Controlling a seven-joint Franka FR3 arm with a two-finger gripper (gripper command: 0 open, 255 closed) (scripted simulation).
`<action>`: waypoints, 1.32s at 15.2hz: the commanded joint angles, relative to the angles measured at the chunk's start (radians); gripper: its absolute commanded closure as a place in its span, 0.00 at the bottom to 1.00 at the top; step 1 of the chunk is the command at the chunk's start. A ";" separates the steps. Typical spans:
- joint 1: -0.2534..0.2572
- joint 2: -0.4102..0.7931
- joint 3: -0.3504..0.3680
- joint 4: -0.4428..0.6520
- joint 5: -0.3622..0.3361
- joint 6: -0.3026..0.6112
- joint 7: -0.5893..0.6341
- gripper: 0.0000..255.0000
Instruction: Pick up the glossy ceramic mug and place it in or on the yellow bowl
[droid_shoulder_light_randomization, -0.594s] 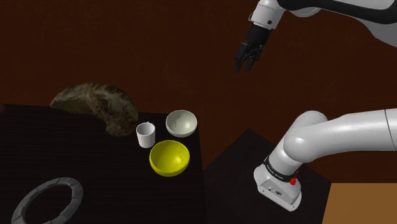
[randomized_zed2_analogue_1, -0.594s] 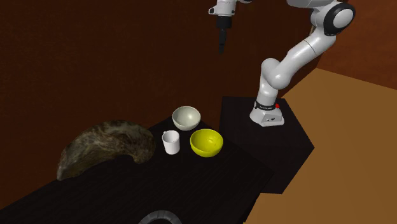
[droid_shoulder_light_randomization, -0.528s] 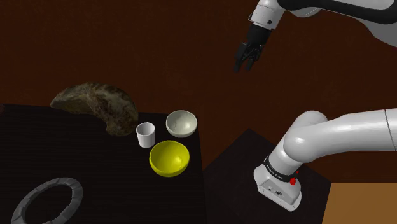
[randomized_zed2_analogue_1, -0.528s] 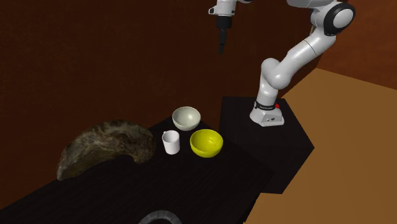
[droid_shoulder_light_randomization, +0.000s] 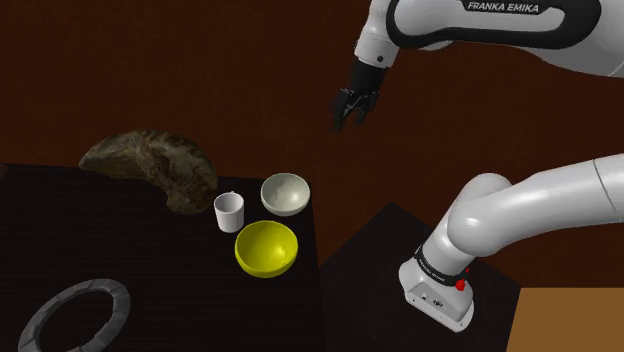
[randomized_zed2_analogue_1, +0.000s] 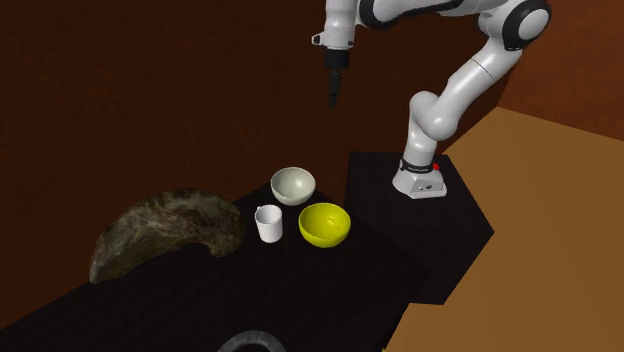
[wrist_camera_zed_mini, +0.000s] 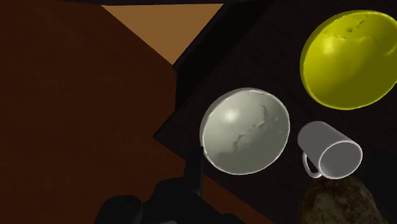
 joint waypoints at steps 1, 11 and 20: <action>0.012 0.046 0.036 -0.005 0.009 0.057 0.026 0.00; 0.050 0.345 0.202 0.051 -0.013 0.307 0.166 0.00; 0.077 0.681 0.313 0.209 -0.170 0.462 0.353 0.00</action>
